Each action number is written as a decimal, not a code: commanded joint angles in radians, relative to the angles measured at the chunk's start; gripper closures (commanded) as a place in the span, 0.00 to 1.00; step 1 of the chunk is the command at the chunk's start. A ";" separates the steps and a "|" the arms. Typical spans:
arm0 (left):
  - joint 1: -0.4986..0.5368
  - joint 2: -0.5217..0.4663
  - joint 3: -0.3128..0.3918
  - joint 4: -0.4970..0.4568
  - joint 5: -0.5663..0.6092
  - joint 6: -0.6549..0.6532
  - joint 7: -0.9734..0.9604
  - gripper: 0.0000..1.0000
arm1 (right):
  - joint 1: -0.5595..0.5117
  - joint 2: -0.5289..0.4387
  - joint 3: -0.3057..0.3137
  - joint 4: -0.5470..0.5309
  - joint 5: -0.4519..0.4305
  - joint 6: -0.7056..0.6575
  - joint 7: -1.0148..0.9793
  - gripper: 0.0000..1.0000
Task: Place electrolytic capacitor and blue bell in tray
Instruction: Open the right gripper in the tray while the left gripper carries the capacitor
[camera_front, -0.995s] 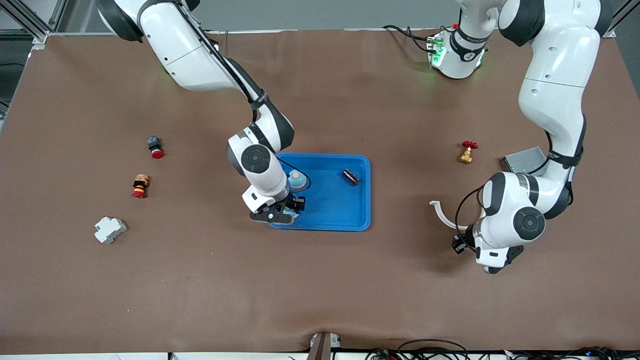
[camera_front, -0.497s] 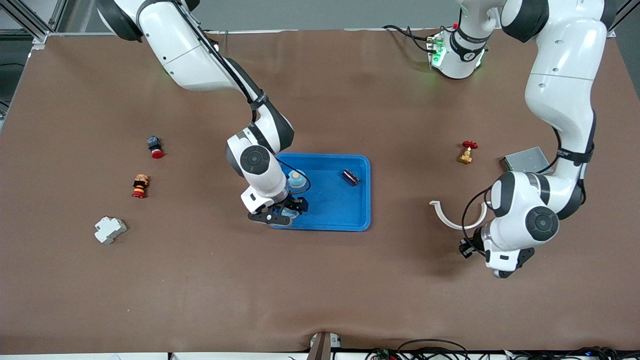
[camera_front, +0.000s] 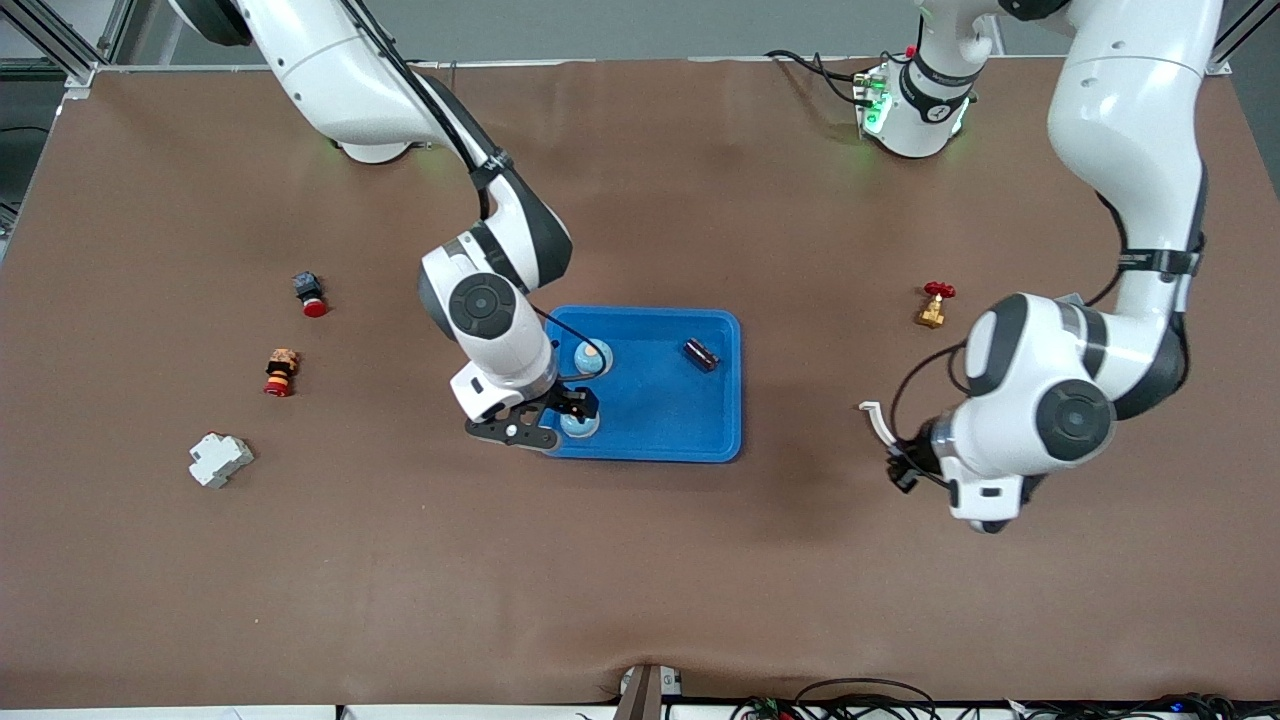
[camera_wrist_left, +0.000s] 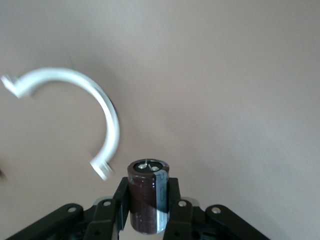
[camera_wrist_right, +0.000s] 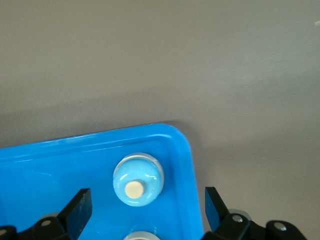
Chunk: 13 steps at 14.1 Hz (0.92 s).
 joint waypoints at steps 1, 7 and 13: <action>-0.092 0.006 -0.017 0.022 -0.007 -0.014 -0.151 1.00 | -0.046 -0.081 0.011 -0.020 -0.011 -0.093 0.015 0.00; -0.256 0.045 -0.009 0.024 -0.004 0.097 -0.296 1.00 | -0.173 -0.186 0.013 -0.019 -0.011 -0.181 -0.156 0.00; -0.308 0.147 0.002 0.020 0.000 0.253 -0.313 0.99 | -0.250 -0.202 0.011 -0.019 -0.011 -0.245 -0.223 0.00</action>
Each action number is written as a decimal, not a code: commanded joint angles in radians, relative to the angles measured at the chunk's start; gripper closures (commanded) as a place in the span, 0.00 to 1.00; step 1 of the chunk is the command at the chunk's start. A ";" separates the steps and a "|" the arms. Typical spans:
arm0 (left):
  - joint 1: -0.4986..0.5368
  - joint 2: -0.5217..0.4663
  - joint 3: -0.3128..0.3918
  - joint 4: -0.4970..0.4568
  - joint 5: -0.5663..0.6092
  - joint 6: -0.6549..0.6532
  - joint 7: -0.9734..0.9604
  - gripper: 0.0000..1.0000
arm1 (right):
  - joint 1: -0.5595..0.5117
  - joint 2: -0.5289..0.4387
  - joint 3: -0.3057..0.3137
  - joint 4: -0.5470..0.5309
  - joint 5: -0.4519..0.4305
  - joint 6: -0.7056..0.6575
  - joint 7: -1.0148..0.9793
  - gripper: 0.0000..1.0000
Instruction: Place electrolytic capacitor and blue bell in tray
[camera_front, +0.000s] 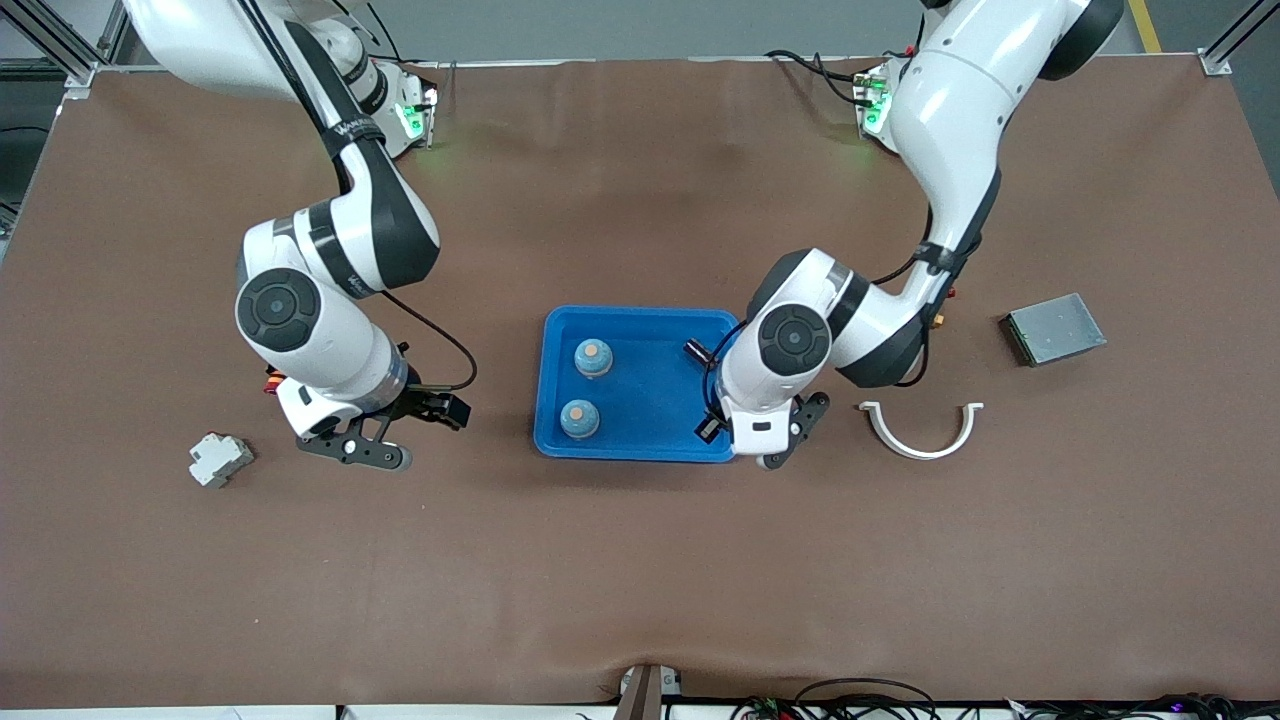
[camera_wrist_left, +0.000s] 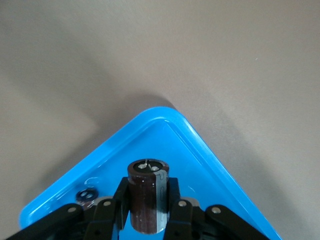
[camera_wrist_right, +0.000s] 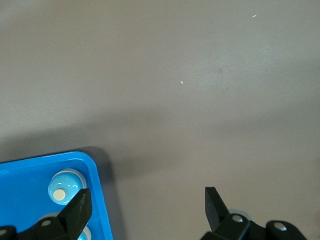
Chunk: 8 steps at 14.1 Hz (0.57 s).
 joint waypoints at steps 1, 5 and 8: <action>-0.016 0.039 0.016 0.020 -0.003 0.041 -0.007 0.98 | -0.056 -0.041 0.015 -0.015 -0.012 -0.013 -0.019 0.00; -0.031 0.055 0.016 0.017 -0.001 0.042 -0.011 0.98 | -0.140 -0.100 0.017 -0.020 0.002 -0.016 -0.201 0.00; -0.062 0.072 0.016 0.014 0.003 0.042 -0.040 0.98 | -0.221 -0.182 0.017 -0.006 0.005 -0.129 -0.365 0.00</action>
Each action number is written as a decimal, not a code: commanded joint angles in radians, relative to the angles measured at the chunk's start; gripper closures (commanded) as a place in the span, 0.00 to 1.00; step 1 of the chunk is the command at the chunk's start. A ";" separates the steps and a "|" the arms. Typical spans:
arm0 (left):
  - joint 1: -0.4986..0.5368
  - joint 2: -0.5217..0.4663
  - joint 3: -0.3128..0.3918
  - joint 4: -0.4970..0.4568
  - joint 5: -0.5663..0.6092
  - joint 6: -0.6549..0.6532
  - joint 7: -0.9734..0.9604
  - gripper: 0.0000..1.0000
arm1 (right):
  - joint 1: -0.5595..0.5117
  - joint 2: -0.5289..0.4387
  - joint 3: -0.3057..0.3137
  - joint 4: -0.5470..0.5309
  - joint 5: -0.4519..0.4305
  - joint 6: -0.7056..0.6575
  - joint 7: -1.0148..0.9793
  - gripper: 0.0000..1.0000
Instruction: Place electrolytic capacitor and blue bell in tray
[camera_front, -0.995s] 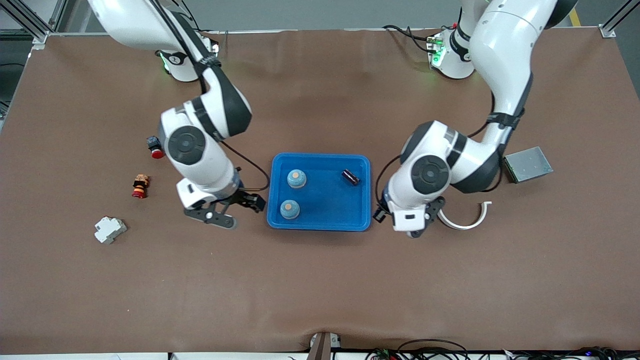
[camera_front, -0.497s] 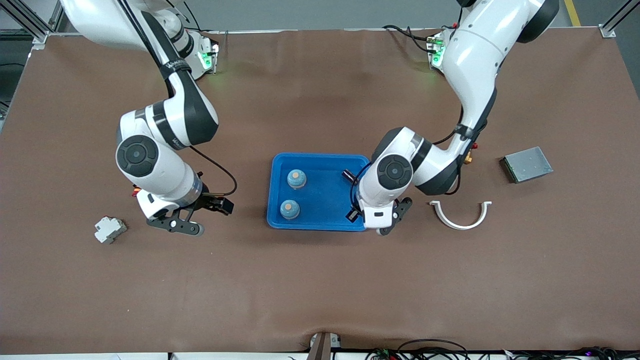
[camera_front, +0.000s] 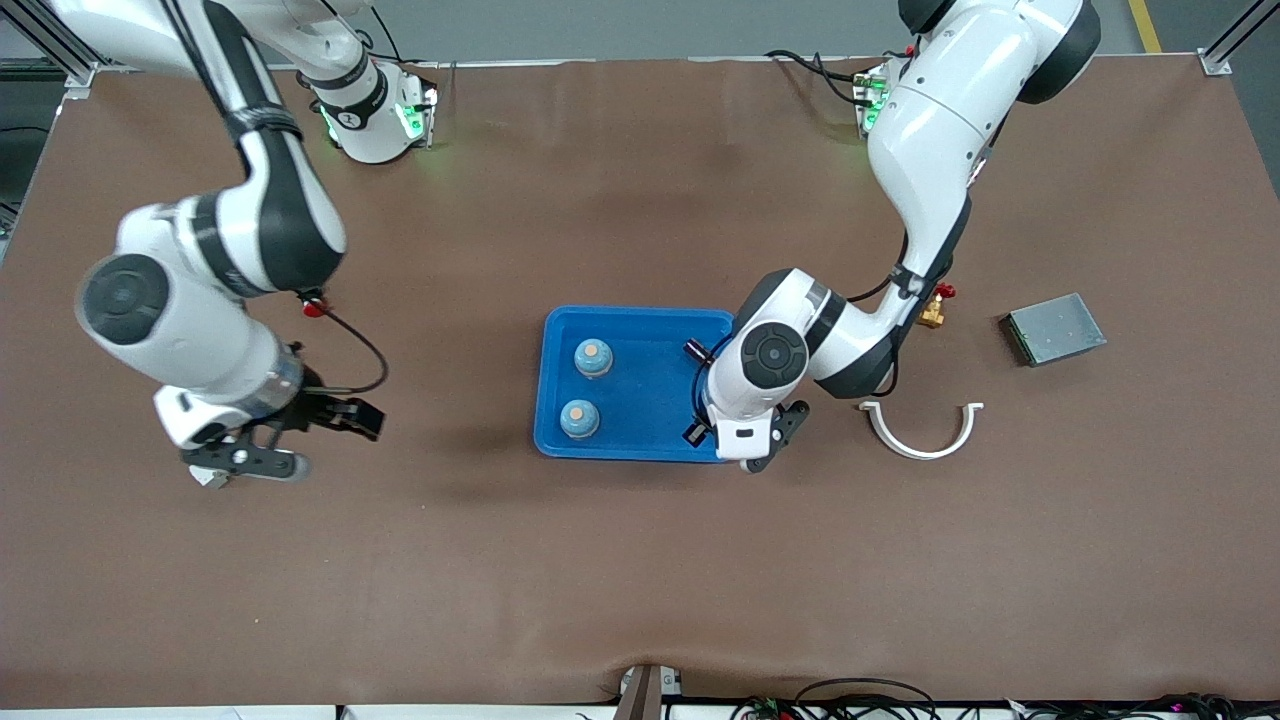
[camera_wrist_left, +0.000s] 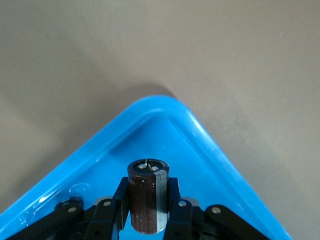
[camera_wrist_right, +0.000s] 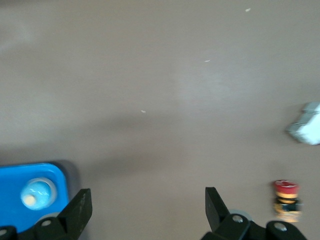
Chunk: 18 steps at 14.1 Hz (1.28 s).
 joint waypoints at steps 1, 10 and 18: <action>-0.039 0.014 0.014 0.012 0.003 -0.002 -0.032 0.98 | -0.097 -0.091 0.019 -0.004 0.005 -0.086 -0.139 0.00; -0.039 0.035 0.019 0.011 0.005 -0.002 -0.033 0.96 | -0.124 -0.079 0.023 0.025 -0.013 -0.127 -0.229 0.00; -0.045 0.026 0.020 0.011 0.006 -0.005 -0.033 0.00 | -0.130 -0.079 0.027 0.028 0.007 -0.127 -0.236 0.00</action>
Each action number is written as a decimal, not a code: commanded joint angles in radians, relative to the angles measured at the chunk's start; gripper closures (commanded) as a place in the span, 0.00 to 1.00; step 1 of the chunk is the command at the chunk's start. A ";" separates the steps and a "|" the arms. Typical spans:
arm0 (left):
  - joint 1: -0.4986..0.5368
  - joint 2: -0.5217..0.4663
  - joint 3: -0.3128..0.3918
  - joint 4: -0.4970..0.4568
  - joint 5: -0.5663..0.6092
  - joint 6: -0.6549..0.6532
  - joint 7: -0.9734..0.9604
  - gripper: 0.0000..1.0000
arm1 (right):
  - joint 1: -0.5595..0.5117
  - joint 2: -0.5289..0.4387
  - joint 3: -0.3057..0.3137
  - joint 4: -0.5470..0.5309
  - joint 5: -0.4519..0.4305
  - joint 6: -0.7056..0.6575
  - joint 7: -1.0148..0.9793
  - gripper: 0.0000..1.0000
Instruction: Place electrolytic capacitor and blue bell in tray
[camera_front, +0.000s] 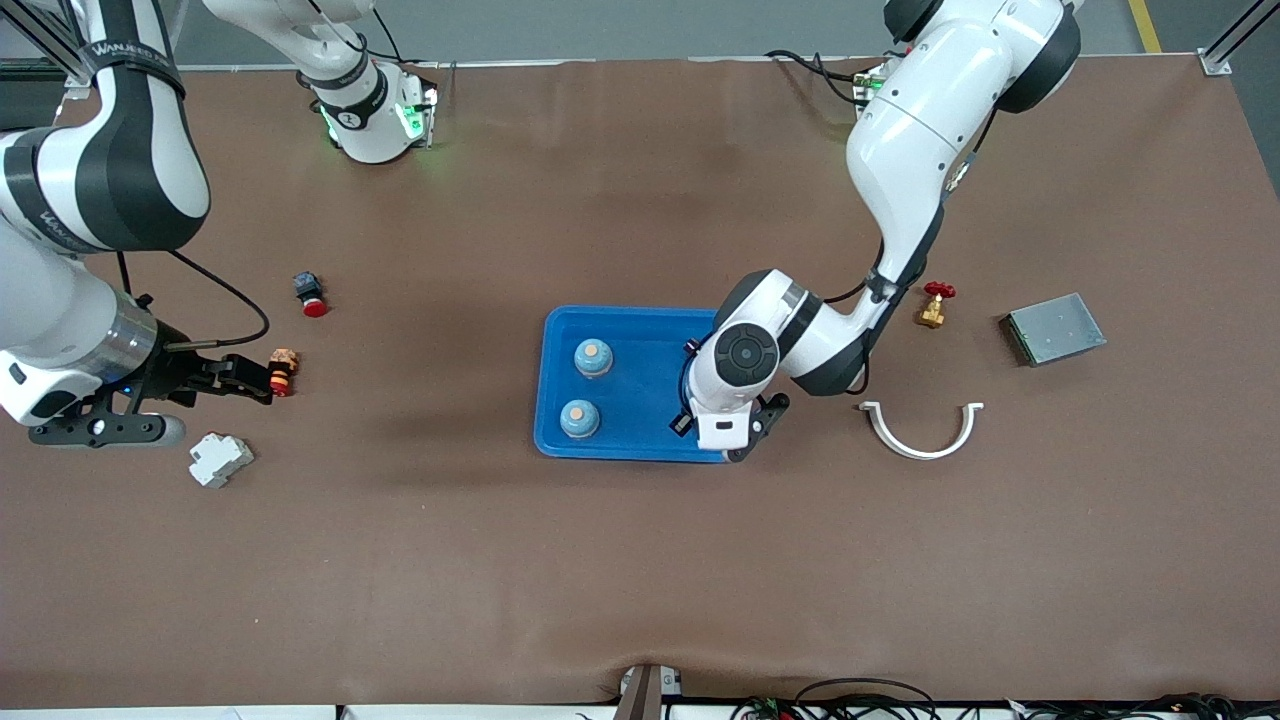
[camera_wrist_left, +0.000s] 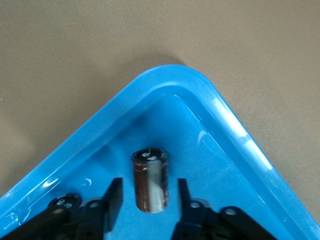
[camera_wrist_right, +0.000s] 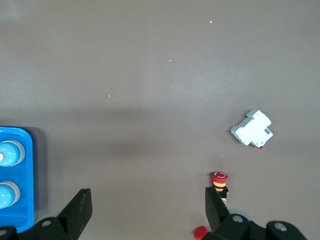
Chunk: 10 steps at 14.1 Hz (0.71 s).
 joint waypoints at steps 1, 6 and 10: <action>-0.015 -0.013 0.010 0.009 0.006 -0.009 -0.016 0.00 | -0.006 0.000 0.003 0.013 0.006 -0.004 -0.010 0.00; 0.007 -0.131 0.010 0.016 0.011 -0.158 0.000 0.00 | -0.006 -0.012 0.000 0.032 0.004 -0.015 -0.010 0.00; 0.080 -0.288 0.006 0.009 -0.007 -0.360 0.203 0.00 | -0.067 -0.040 -0.008 0.036 -0.010 -0.058 -0.112 0.00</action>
